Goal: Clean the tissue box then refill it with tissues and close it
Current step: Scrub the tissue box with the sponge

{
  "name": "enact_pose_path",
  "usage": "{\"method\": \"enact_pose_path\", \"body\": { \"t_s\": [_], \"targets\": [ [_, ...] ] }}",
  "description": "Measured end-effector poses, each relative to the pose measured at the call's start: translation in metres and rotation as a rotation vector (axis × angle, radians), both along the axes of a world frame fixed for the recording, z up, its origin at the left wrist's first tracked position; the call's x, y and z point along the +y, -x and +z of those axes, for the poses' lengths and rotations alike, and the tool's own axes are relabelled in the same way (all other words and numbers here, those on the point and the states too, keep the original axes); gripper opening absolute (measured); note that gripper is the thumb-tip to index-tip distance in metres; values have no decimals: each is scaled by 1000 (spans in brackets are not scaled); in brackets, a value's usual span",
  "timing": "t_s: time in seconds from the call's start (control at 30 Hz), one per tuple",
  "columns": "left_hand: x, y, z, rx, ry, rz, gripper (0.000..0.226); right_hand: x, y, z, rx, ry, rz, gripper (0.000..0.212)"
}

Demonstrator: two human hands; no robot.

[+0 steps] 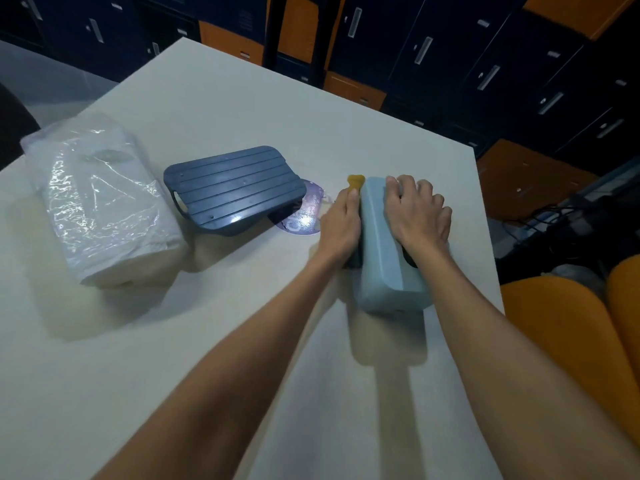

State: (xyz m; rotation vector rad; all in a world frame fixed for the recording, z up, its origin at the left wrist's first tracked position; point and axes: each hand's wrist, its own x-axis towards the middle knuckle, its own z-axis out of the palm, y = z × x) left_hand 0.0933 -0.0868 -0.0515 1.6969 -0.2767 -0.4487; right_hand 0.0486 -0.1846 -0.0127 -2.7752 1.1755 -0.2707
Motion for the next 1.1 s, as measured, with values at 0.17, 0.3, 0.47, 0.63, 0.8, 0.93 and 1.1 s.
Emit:
{"method": "enact_pose_path", "body": {
  "t_s": [0.17, 0.3, 0.47, 0.63, 0.8, 0.93, 1.1],
  "targets": [
    [22, 67, -14, 77, 84, 80, 37, -1, -1, -2, 16, 1, -8, 53],
    [25, 79, -12, 92, 84, 112, 39, 0, -2, -2, 12, 3, -5, 53],
    [-7, 7, 3, 153, 45, 34, 43, -1, -1, 0, 15, 0, -16, 55],
    [-1, 30, 2, 155, 136, 76, 39, -2, -1, -1, 13, 5, -9, 55],
    [13, 68, -3, 58, 249, 150, 37, -2, -2, -2, 6, -5, -21, 56],
    [-2, 24, 5, 137, 176, 104, 36, -1, -2, -1, 10, -12, -23, 55],
    [2, 38, 4, 210, 110, 118, 38, -2, -2, -2, 11, 2, -23, 55]
  ]
}}
